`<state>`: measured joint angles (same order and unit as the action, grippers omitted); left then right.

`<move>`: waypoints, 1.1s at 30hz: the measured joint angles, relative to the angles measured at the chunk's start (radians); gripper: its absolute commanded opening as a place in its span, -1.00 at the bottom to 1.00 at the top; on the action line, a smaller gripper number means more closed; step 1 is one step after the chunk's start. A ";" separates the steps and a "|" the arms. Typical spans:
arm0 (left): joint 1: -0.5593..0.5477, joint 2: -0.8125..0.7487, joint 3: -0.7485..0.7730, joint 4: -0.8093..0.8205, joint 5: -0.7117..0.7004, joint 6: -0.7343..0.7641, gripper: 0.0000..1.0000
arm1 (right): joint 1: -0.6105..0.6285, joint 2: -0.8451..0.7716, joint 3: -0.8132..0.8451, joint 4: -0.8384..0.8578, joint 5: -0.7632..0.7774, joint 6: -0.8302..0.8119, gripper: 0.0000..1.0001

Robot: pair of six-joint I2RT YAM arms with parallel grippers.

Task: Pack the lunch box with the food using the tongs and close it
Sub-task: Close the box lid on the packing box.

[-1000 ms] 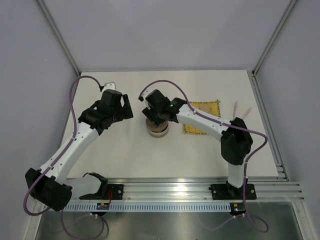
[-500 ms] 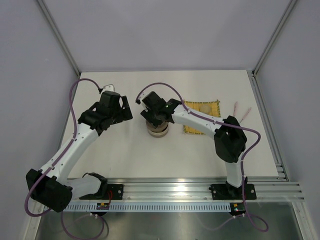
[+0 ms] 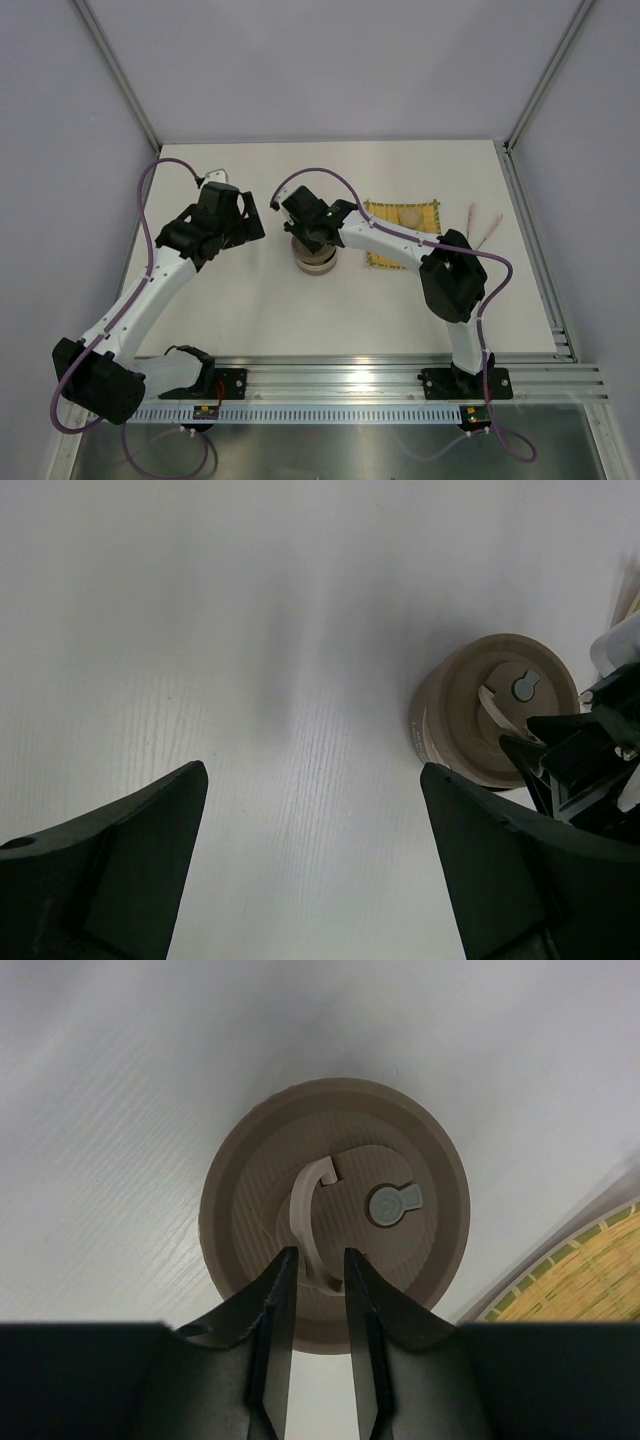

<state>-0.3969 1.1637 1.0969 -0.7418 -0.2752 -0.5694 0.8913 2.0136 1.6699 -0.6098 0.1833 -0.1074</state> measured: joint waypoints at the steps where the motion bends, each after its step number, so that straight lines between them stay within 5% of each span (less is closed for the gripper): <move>1: 0.000 0.000 -0.001 -0.001 0.003 0.000 0.84 | 0.000 0.000 0.000 0.000 0.002 0.001 -0.50; 7: 0.001 0.000 -0.001 0.003 0.011 0.000 0.84 | 0.000 0.001 0.000 0.019 0.022 0.007 -1.00; 33: 0.005 -0.004 -0.011 0.010 0.014 -0.001 0.83 | 0.001 -0.086 -0.144 0.145 -0.021 0.093 -1.00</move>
<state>-0.3923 1.1599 1.0855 -0.7319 -0.2611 -0.5705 0.8921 1.9278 1.5261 -0.4644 0.1623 -0.0147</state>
